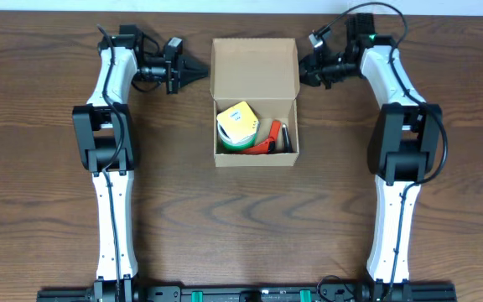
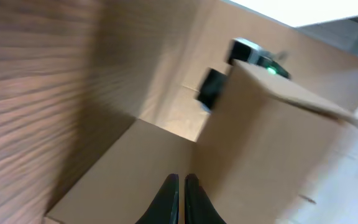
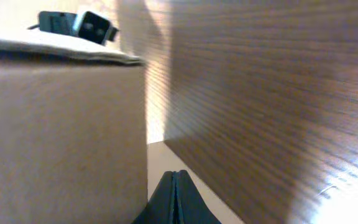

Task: Pack container
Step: 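Fold the box lid forward with both grippers to close it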

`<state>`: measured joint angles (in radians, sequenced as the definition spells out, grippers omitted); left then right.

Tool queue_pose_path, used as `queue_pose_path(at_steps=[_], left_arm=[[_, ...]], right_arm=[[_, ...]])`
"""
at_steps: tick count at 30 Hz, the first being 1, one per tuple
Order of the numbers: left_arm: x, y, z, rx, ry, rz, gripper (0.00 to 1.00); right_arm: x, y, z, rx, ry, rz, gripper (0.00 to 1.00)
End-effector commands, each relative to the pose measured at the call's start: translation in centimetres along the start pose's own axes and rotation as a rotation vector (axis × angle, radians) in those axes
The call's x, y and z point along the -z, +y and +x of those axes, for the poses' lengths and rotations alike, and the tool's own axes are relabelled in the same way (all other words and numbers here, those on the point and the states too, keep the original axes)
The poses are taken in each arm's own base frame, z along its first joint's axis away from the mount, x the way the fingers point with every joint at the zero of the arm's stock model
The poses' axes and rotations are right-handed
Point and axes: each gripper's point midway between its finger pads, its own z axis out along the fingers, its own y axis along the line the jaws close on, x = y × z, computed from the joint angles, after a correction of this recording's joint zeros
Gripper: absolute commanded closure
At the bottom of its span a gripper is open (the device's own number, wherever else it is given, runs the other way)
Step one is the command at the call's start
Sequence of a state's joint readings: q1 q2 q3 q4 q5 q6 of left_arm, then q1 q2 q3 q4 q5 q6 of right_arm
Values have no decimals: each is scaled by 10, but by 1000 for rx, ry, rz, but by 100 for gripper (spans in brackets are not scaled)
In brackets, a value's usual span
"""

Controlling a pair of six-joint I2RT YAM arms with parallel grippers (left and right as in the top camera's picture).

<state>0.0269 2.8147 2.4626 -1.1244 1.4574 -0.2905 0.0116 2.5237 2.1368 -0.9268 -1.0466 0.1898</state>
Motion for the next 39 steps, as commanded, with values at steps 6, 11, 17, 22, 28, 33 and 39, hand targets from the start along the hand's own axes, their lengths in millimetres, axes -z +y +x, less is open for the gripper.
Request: queue_pose_path(at_steps=[6, 11, 17, 22, 28, 33, 39], left_arm=[[-14, 0, 3, 14, 9, -41, 94], [-25, -28, 14, -69, 75, 77, 94], [-21, -52, 23, -167, 40, 11, 94], [-12, -86, 37, -255, -13, -65, 94], [2, -119, 66, -310, -52, -131, 95], [13, -116, 96, -323, -53, -267, 94], [22, -97, 125, -285, 5, -387, 94]], right_arm=[[5, 20, 6, 68, 14, -9, 99], [8, 31, 12, 121, 24, 32, 99], [27, 50, 13, 197, -11, 172, 98], [47, 77, 15, 249, -49, 211, 99], [60, 107, 24, 297, -65, 211, 99], [59, 122, 36, 336, -42, 216, 99], [51, 131, 49, 373, -14, 282, 99]])
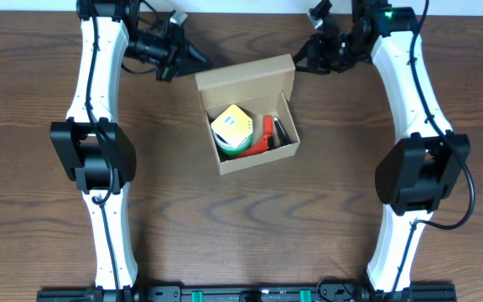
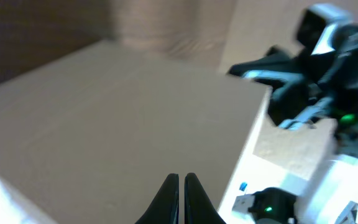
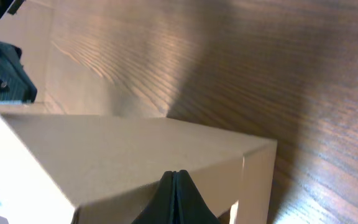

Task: Pack container
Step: 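Fold the box lid forward with both grippers to close it, then press down on the closed lid with both grippers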

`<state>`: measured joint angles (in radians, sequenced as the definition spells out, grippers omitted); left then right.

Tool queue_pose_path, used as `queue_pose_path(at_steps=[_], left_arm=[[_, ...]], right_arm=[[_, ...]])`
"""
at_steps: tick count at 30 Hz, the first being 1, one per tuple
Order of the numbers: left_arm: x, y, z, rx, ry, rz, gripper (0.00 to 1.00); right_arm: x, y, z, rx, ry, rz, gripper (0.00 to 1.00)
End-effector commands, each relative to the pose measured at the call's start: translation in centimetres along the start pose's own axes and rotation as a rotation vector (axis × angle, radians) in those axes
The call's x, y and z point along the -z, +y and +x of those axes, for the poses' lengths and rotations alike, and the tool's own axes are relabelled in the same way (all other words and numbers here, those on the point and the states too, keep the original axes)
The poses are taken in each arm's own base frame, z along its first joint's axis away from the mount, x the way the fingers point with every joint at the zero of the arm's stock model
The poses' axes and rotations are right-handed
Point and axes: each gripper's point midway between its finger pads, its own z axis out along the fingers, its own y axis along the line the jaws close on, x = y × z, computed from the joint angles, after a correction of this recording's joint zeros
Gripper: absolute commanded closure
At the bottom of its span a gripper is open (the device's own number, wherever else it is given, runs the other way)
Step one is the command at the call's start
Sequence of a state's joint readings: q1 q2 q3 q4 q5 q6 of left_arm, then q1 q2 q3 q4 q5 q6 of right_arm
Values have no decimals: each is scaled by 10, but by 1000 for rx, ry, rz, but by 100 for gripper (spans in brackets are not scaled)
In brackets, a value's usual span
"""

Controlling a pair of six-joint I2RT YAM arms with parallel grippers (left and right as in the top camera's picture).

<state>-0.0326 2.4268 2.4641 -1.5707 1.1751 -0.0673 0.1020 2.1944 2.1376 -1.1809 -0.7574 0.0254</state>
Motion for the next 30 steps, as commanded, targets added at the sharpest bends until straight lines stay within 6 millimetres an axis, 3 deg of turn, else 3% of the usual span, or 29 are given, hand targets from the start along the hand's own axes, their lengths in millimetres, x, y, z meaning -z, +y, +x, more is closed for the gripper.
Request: queue_pose_path(at_steps=[1, 13, 18, 30], left_arm=[[8, 12, 11, -94, 11, -107, 94], [11, 14, 25, -80, 24, -191, 94], [21, 10, 32, -100, -6, -276, 94], [55, -8, 55, -126, -134, -481, 94]], right_arm=[[8, 30, 2, 101, -11, 22, 99], [24, 59, 24, 208, 9, 227, 99], [35, 62, 30, 232, 11, 291, 99], [36, 54, 36, 234, 35, 355, 99]])
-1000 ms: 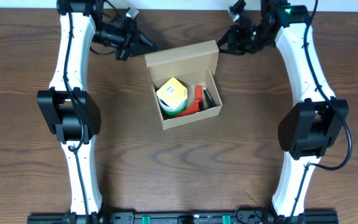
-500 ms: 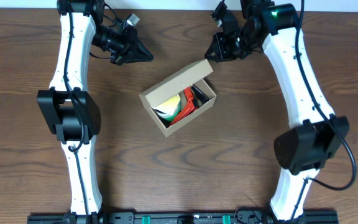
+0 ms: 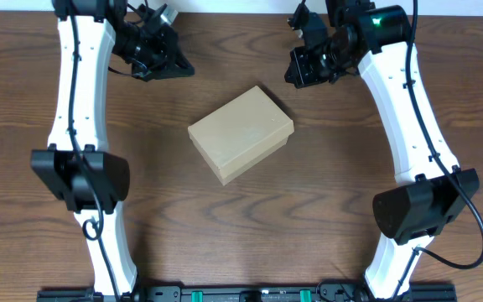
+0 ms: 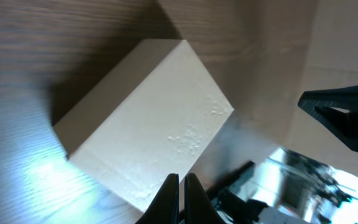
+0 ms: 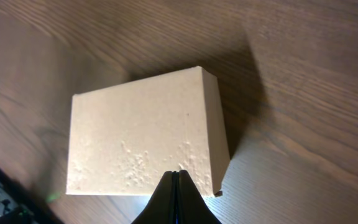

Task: Pack container
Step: 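Press down on the closed lid with both grippers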

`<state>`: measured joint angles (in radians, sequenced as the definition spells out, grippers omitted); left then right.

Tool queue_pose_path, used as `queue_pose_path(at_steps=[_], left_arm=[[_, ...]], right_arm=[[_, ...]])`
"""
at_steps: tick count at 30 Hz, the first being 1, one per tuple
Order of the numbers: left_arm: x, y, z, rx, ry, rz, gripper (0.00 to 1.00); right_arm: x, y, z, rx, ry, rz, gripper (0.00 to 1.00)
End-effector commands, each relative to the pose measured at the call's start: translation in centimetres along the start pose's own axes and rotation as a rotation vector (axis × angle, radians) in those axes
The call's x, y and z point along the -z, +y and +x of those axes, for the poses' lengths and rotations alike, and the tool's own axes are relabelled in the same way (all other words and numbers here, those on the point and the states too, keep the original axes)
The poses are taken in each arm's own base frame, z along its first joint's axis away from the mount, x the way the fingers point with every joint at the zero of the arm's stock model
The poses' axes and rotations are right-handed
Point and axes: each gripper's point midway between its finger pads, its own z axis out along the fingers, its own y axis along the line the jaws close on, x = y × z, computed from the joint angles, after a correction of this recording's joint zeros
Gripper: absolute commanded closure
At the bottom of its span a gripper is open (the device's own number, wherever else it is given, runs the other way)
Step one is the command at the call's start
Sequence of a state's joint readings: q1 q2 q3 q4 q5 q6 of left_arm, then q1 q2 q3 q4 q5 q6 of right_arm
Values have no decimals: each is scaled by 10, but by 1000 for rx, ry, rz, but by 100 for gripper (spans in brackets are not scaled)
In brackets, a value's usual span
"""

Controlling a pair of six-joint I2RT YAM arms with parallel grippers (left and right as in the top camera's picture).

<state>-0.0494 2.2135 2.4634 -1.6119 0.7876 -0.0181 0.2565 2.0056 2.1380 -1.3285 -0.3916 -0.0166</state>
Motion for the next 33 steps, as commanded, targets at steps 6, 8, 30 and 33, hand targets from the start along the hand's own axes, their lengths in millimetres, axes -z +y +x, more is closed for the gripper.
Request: queue_pose_path(at_steps=[6, 8, 30, 33], left_arm=[[23, 18, 30, 77, -20, -311, 94], [20, 19, 38, 78, 1, -333, 94], [-66, 17, 150, 15, 307, -501, 94], [-77, 21, 151, 1, 304, -519, 94]], right_arm=[[9, -19, 16, 25, 55, 171, 99], [9, -18, 17, 26, 59, 170, 99], [-54, -9, 67, 37, 274, 146, 99], [-64, -11, 78, 34, 308, 145, 99]])
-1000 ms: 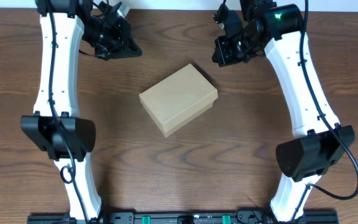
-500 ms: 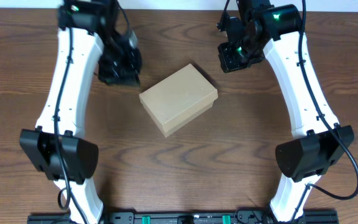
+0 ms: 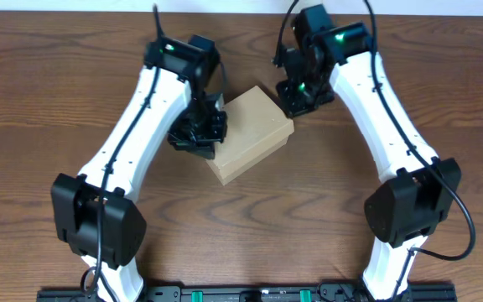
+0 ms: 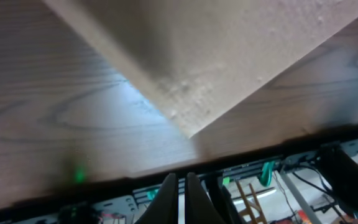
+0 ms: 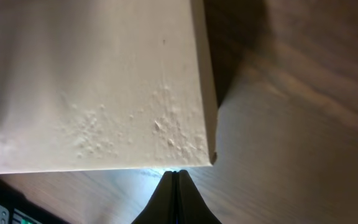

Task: Pack container
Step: 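Press down on the closed lid with both grippers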

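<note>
The cardboard box [image 3: 250, 134] lies on the table with its lid down, turned at an angle. My left gripper [image 3: 201, 138] is shut and sits against the box's left side. In the left wrist view the lid [image 4: 229, 50] fills the top, and the gripper [image 4: 179, 186] holds nothing. My right gripper [image 3: 295, 102] is shut at the box's far right corner. In the right wrist view the lid [image 5: 98, 81] lies just beyond the shut gripper [image 5: 174, 176], close to the box's edge. The box's contents are hidden.
The brown wooden table [image 3: 49, 109] surrounds the box. A black rail [image 3: 241, 294] runs along the front edge, and both arm bases stand there. A pale strip of wall or floor shows along the far edge.
Both arms have come down from the far side of the table to the box. The left gripper now sits at its left side, the right at its far right corner. The box has barely moved.
The box lay square with its lid open, showing a yellow-green item and red ones, with a shut gripper at each side of the lid. Then it stood turned with the lid half raised. Then the lid was down and both grippers were away; now they flank it.
</note>
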`<state>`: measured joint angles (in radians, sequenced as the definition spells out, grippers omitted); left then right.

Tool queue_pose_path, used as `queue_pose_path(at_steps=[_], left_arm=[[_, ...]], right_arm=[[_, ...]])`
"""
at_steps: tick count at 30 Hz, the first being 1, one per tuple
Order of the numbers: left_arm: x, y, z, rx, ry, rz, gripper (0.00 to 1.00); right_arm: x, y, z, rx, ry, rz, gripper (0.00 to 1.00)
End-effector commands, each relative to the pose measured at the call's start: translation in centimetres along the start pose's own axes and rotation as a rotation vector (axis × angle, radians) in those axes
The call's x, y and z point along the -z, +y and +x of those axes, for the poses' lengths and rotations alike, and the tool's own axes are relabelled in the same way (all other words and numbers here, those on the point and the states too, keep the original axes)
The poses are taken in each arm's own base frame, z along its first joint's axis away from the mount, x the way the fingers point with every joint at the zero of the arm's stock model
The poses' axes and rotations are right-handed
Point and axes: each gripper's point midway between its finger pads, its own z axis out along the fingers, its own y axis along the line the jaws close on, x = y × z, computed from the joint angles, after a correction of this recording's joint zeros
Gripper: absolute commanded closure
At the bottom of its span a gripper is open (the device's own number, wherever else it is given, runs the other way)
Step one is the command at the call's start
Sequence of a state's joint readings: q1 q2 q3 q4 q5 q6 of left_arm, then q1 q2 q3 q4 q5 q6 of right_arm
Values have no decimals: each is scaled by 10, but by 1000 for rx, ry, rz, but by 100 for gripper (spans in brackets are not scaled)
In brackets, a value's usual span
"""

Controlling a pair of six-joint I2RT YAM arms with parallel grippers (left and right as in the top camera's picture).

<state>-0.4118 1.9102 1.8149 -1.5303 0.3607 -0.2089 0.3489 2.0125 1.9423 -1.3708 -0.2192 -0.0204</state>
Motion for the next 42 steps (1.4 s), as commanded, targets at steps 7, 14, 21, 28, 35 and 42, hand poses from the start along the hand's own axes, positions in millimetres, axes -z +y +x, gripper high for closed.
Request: queue_pose_path(at_steps=[7, 14, 21, 28, 35, 42], left_arm=[[-33, 9, -4, 16, -10, -32, 94], [-58, 15, -10, -20, -18, -31, 94], [-56, 17, -15, -34, -38, -52, 94], [-44, 15, -32, -53, -119, -70, 94], [-46, 14, -44, -68, -167, -74, 94], [-48, 20, -47, -74, -182, -128, 94]], right_arm=[[-34, -3, 18, 13, 83, 2, 99], [-41, -3, 18, 18, 80, 2, 99], [-42, 0, 17, 28, 77, 1, 99], [-42, 1, 17, 29, 77, 1, 99], [-42, 1, 17, 28, 79, 1, 99], [-50, 1, 23, 28, 100, 1, 99]])
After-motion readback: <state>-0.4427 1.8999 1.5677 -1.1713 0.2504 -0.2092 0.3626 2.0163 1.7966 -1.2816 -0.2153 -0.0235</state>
